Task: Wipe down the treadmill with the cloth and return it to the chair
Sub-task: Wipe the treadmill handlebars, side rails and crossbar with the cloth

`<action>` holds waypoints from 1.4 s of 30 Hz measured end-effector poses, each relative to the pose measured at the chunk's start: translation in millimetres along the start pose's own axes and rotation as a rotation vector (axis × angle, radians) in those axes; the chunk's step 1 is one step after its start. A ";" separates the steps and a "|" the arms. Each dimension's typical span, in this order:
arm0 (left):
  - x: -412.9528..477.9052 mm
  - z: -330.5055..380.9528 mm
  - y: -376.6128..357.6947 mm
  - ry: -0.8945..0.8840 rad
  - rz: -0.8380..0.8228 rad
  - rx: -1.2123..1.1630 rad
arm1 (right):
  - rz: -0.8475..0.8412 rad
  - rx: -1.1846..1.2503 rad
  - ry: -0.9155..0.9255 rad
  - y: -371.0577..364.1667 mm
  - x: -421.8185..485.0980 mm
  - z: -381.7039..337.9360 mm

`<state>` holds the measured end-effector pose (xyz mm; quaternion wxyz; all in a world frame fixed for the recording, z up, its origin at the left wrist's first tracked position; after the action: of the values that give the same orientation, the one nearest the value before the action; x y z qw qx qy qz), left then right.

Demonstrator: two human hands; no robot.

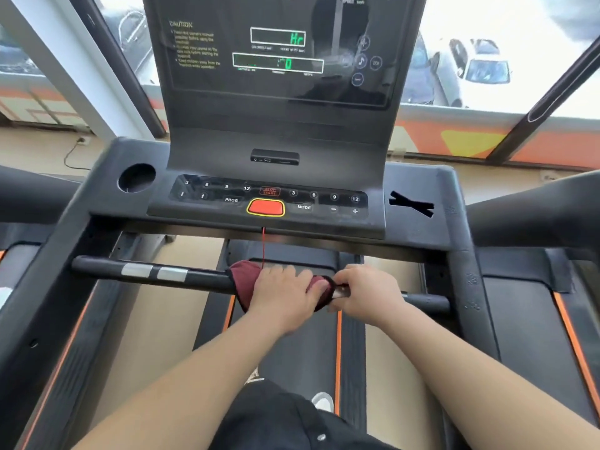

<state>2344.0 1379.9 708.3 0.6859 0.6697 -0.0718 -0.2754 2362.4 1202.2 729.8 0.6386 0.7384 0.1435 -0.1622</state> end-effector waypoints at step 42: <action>-51.0 -1.1 -55.0 -0.082 0.385 -0.113 | 0.102 0.068 -0.075 -8.1 -11.5 -5.8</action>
<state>2286.3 1407.8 669.3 0.7590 0.5921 -0.2108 -0.1700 2348.9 1209.1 728.1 0.6257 0.7593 0.0761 -0.1620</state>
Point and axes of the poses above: each hand's wrist, its own x-axis towards the middle knuckle, its own y-axis out of the back of the hand, z = x × y, the point moved 1 cm from there along x, towards the middle knuckle, and after that the axes turned 15 degrees about -y, right-handed, at the moved point
